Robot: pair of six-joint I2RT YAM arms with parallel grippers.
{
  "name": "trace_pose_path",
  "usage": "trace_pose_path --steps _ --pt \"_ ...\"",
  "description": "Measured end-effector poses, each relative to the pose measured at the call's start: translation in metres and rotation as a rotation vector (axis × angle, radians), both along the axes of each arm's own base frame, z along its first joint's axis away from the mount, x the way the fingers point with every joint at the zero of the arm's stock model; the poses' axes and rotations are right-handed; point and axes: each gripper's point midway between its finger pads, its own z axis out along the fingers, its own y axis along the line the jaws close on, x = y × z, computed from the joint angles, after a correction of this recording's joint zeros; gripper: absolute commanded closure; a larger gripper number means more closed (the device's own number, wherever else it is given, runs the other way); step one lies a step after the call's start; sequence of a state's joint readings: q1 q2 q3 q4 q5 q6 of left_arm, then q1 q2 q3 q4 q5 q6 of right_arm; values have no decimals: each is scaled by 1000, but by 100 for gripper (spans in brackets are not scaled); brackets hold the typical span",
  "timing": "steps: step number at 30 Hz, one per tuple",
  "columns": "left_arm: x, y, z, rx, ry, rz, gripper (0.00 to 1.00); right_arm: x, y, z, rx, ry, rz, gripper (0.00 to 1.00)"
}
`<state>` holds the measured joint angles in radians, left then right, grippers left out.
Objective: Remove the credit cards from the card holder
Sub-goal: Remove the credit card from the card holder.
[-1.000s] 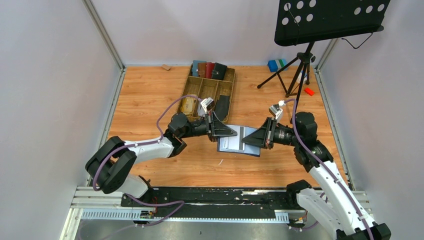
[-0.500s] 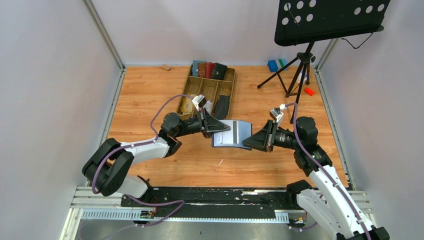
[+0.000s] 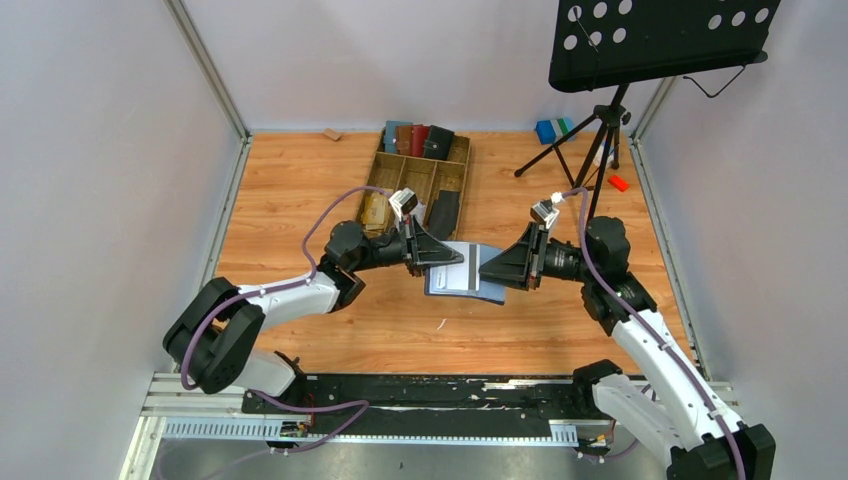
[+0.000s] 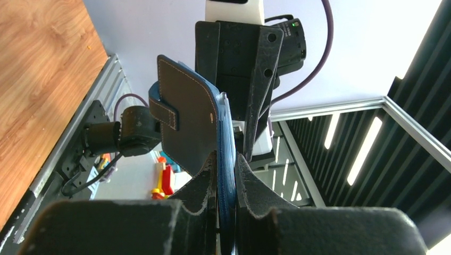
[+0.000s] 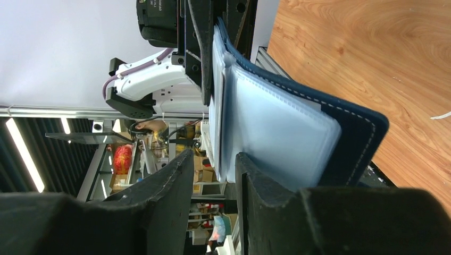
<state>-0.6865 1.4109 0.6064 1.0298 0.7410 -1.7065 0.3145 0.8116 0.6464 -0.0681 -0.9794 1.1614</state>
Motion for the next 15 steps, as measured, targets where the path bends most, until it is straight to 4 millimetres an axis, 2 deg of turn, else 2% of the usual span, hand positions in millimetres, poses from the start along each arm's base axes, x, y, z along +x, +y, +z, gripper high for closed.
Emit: trace_pose_path --steps 3,6,9,12,15 --pt "-3 -1 1 3 -7 -16 97 0 3 0 -1 6 20 64" --pt "-6 -1 0 6 -8 -32 96 -4 9 0 -1 10 53 68" --pt "-9 -1 2 -1 -15 -47 93 -6 15 0 0 8 84 84" --pt "-11 1 7 -18 -22 -55 71 -7 17 0 1 4 103 100" --pt "-11 2 12 -41 -31 -52 58 -8 18 2 2 -3 113 100"
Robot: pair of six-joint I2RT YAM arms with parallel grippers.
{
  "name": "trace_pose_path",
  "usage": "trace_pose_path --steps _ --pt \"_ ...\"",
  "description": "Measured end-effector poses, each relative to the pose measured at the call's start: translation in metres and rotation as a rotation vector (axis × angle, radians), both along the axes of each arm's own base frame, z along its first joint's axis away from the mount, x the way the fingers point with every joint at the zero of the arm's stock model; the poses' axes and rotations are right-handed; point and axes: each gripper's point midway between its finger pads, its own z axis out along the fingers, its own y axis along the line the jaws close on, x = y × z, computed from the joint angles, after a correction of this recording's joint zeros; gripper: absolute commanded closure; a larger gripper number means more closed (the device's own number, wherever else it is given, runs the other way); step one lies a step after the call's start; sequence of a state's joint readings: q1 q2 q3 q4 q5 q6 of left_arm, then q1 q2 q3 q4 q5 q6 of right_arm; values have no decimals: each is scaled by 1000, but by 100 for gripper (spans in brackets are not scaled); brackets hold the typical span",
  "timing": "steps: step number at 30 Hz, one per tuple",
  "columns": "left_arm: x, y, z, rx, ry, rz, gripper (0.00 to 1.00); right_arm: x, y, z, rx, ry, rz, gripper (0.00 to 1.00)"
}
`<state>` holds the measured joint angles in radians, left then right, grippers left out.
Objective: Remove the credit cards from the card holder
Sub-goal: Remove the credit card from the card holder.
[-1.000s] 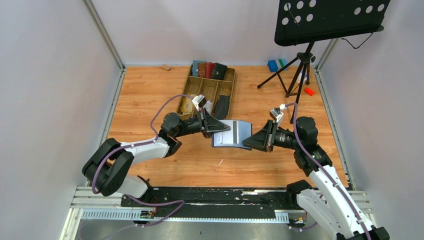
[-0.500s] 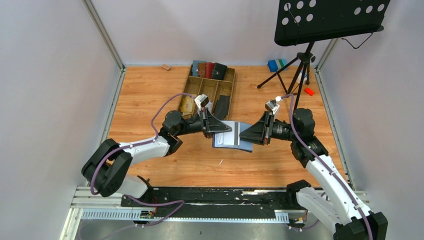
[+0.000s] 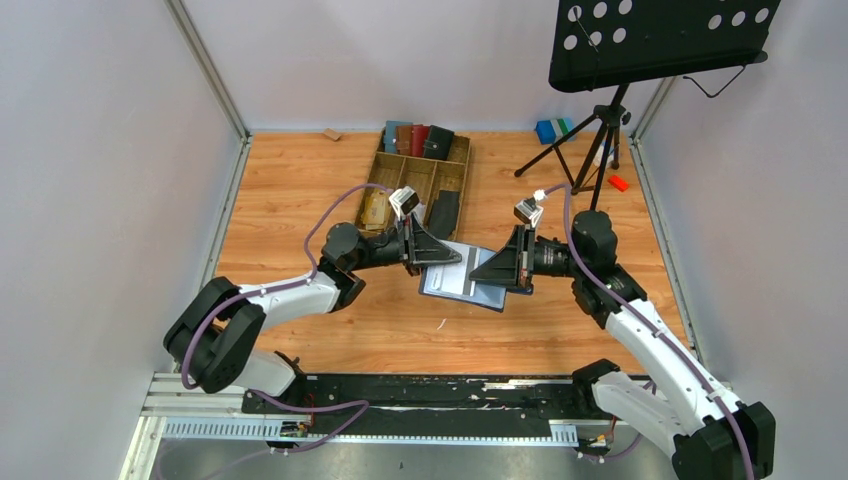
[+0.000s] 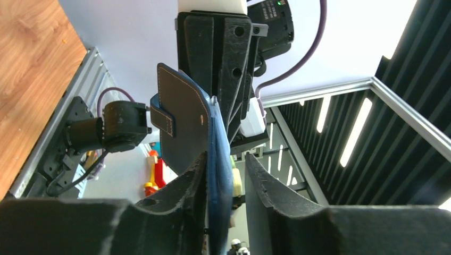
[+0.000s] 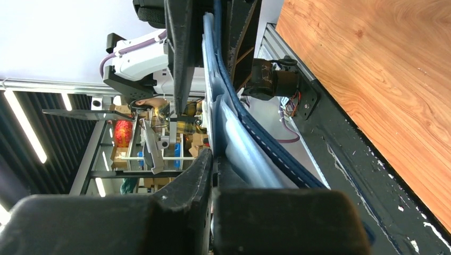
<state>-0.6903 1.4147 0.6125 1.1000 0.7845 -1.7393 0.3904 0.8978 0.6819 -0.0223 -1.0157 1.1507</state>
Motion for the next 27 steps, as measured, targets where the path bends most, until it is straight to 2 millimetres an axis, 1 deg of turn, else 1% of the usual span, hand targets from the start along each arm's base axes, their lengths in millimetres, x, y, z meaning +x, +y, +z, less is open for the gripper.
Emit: trace_pose_path --steps 2,6,12,15,16,17,20,21,23,24,27 --pt "0 2 4 -18 -6 0 51 0 0 0 1 -2 0 100" --pt "2 10 7 -46 -9 11 44 0 -1 0 7 -3 -14 100" --pt "0 15 6 -40 -11 13 41 1 -4 -3 9 9 -40 100" --pt "-4 18 7 -30 -26 14 43 2 -5 -2 10 8 -48 100" --pt "-5 19 7 -23 -34 15 45 2 -5 -2 10 6 -51 100" --pt "-6 19 7 -15 -40 17 49 2 -5 -1 11 4 -54 100" --pt "-9 21 1 31 -58 21 66 3 -5 0 12 1 -62 100" --pt "-10 21 -2 51 -64 23 70 3 -5 0 12 2 -62 100" --pt "-10 21 -10 101 -72 25 74 3 -5 -1 12 3 -63 100" --pt "-10 20 -13 129 -78 24 77 4 -5 -1 11 4 -65 100" --pt "-7 16 -17 196 -107 21 100 6 -4 -4 4 17 -67 100"
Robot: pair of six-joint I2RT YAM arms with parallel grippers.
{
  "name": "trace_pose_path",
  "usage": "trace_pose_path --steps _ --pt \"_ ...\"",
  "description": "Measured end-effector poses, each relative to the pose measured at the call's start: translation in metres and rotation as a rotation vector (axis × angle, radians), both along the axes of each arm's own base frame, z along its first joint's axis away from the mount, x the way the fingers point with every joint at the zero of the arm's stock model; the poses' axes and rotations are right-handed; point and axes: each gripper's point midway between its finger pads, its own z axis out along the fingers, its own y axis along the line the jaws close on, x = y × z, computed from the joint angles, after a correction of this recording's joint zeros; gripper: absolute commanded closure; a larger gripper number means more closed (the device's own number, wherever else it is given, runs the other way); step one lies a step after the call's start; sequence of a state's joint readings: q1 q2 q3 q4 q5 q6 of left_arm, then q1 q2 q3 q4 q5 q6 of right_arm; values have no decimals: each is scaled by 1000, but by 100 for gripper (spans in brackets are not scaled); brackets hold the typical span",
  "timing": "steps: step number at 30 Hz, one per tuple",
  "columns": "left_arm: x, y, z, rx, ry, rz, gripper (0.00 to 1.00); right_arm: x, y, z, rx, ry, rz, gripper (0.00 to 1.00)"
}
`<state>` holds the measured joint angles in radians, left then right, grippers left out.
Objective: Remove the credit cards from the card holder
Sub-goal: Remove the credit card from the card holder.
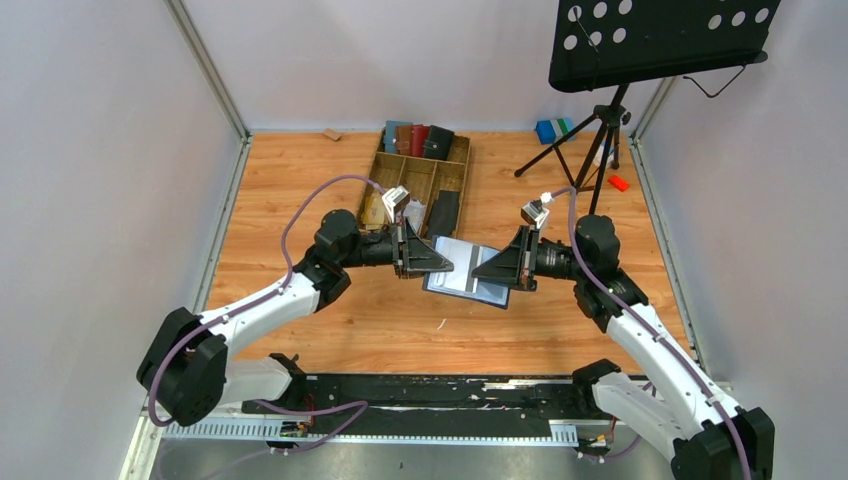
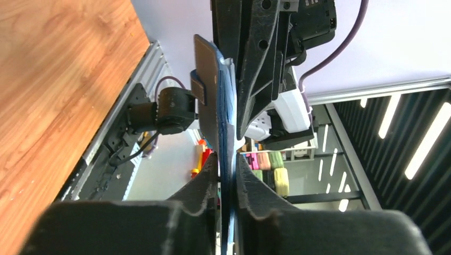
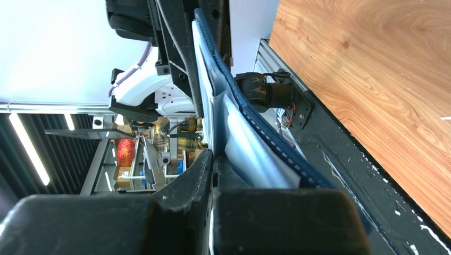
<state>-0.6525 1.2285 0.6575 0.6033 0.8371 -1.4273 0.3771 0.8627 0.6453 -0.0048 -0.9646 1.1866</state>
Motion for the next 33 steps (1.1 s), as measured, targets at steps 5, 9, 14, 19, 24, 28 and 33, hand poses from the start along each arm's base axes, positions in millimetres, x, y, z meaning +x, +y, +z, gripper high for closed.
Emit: trace_pose_path --steps 5,9,14,19,24,28,33 --pt "2 0 -3 33 -15 3 100 2 1 -5 -12 15 4 100" --pt "3 2 -5 34 -5 5 100 1 0 -8 -19 13 7 100" --pt "4 7 -6 19 12 9 100 1 0 -8 -21 0 9 100" --pt "3 10 -2 11 18 7 100 1 0 -6 -18 -8 10 100" --pt "4 15 -3 -2 27 6 100 -1 -1 -5 -13 -16 19 100" --pt "10 22 -7 -14 54 31 100 1 -3 -4 -9 -20 16 100" --pt "8 23 2 -52 51 24 100 1 -2 2 9 -40 28 69"
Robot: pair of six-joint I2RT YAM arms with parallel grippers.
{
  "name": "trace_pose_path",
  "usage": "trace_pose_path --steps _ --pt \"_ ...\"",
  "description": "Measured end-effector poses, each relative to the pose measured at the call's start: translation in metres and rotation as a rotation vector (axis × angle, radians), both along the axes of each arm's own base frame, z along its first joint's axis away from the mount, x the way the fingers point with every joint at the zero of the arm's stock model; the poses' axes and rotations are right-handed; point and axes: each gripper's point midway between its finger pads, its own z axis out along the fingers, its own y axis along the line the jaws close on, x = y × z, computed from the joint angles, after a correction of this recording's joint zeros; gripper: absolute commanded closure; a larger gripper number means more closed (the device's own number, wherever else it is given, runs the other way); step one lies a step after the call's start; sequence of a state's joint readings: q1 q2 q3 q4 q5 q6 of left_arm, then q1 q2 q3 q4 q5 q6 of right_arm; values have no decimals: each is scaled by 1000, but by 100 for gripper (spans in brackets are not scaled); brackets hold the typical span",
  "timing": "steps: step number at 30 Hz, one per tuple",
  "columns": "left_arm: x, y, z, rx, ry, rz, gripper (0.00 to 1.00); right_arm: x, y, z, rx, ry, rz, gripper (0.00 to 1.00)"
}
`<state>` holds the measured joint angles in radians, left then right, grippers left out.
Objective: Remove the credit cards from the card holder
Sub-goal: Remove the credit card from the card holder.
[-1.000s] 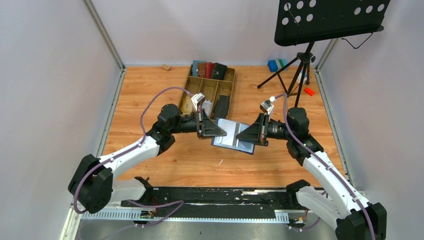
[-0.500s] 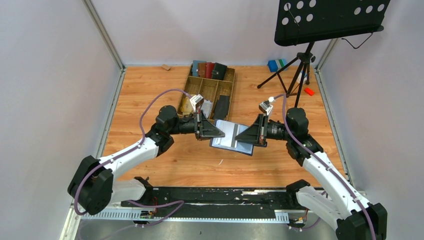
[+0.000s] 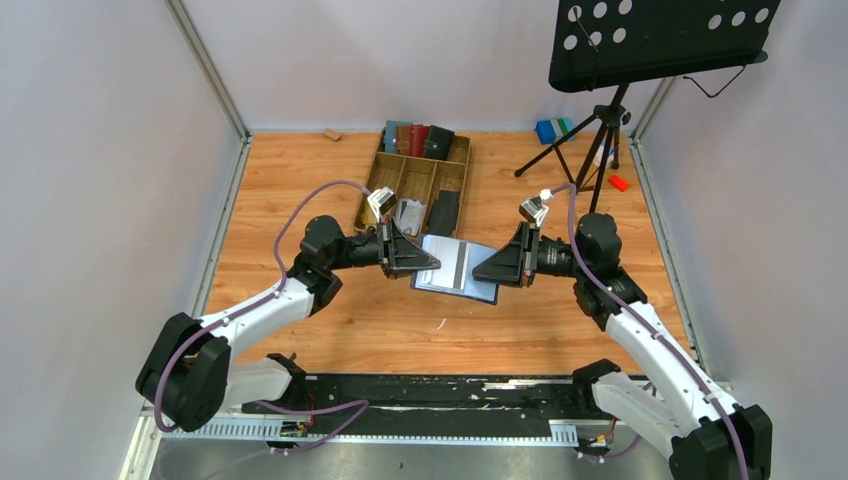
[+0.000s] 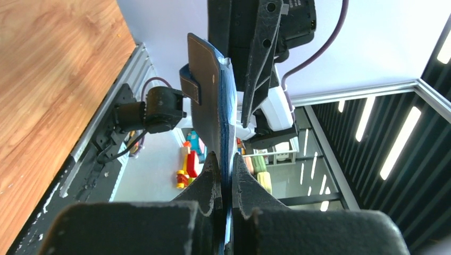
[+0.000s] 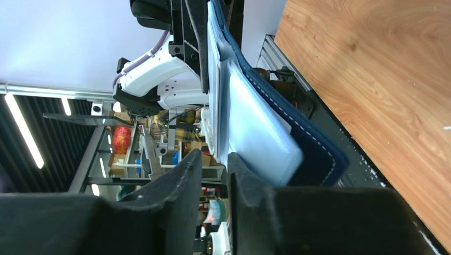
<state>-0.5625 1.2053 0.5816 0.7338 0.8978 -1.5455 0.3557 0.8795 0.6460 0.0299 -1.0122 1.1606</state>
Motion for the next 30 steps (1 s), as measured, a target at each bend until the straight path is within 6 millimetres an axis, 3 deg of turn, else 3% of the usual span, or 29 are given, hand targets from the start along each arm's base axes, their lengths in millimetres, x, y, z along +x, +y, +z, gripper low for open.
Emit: trace_pose_path --steps 3,18,20,23,25,27,30 --pt "-1 1 5 -20 -7 -4 100 1 2 5 19 -12 12 65" --pt "-8 -2 2 -25 10 -18 100 -5 20 4 36 -14 88 64" --pt "-10 -3 2 -25 11 -23 100 -6 23 3 33 -7 101 69" --pt "-10 -4 2 -29 11 -24 100 -6 25 1 29 2 108 87" --pt "-10 -4 4 -37 6 -24 85 -5 25 0 26 6 108 97" --pt "-10 -4 8 -49 -3 -23 66 -5 26 -1 23 10 108 100" --pt "-12 -5 10 -70 -1 -16 57 -6 27 0 23 3 108 100"
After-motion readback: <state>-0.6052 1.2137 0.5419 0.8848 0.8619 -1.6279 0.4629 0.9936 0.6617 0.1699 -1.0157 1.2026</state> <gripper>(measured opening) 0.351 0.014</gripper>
